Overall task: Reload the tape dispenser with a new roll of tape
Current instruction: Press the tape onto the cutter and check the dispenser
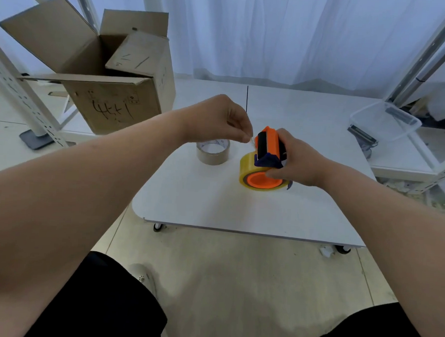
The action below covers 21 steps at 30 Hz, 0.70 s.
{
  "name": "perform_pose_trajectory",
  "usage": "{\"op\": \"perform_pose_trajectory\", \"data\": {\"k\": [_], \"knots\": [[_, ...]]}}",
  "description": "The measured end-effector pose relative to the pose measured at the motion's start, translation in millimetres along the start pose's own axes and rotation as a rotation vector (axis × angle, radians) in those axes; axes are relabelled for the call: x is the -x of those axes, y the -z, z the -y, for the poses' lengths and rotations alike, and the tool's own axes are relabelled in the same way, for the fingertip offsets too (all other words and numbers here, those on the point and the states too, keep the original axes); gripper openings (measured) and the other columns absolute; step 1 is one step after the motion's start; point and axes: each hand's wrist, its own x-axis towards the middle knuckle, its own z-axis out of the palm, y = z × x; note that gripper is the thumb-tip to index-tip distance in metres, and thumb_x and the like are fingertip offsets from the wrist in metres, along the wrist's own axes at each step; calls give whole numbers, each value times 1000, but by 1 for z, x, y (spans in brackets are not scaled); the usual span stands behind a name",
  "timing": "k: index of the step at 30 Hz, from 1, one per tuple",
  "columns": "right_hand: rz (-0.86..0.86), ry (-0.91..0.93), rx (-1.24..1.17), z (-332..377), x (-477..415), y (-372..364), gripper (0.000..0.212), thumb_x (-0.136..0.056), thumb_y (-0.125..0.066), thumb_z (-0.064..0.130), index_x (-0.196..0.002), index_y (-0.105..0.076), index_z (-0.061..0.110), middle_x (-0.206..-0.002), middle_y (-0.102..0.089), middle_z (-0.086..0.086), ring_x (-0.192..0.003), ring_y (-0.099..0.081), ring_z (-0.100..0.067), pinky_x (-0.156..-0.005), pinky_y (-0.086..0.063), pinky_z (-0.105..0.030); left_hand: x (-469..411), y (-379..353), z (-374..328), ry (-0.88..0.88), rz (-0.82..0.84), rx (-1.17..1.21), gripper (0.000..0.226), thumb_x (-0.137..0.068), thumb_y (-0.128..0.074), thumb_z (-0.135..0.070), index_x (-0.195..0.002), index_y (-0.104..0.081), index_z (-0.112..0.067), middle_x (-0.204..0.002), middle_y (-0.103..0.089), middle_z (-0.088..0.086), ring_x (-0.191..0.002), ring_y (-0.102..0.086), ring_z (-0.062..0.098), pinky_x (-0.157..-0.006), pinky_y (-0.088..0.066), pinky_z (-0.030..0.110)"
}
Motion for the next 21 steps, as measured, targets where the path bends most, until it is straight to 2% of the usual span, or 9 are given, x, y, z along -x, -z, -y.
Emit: {"op": "perform_pose_trajectory", "data": {"k": [2, 4, 8, 11, 15, 21], "knots": [[-3, 8, 6, -1, 0, 0, 64, -70, -78, 18, -120, -38, 21, -108, -60, -8, -97, -61, -31, -76, -55, -50, 0, 2, 0, 47, 33, 89, 15, -82, -68, -10, -96, -73, -12, -91, -74, -6, -86, -67, -2, -74, -48, 5], [-14, 17, 25, -1, 0, -1, 63, -70, -78, 25, -116, -36, 26, -108, -56, -6, -95, -58, -29, -74, -55, -51, -2, 3, 1, 121, 36, 176, 15, -84, -63, -11, -95, -73, -10, -91, -75, -1, -86, -69, 4, -75, -52, 11], [-85, 44, 68, 1, -2, -5, 74, -73, -77, 34, -131, -32, 25, -118, -47, -4, -101, -51, -24, -76, -47, -36, -7, -3, 6, 251, -128, 228, 18, -81, -71, -21, -86, -72, -4, -80, -75, 7, -74, -71, 13, -71, -57, 20], [-165, 58, 130, 6, -3, -9, 74, -74, -75, 40, -133, -32, 25, -118, -48, -7, -101, -52, -25, -87, -46, -40, -7, -4, 6, 349, -175, 265, 9, -80, -72, -10, -85, -67, -5, -81, -73, 12, -72, -71, 16, -67, -58, 19], [-253, 74, 306, 8, -6, -13, 72, -75, -72, 48, -132, -35, 22, -113, -50, -9, -99, -54, -28, -90, -44, -42, -7, -2, 4, 465, -213, 399, 29, -78, -72, -3, -100, -54, -5, -84, -71, 19, -76, -72, 23, -73, -59, 29], [-296, 82, 413, 9, -11, -18, 70, -78, -68, 51, -132, -36, 20, -113, -51, -13, -100, -55, -31, -90, -43, -43, -7, 0, 9, 498, -222, 361, 16, -78, -72, -5, -92, -65, -1, -79, -73, 17, -82, -72, 26, -82, -58, 32]]}}
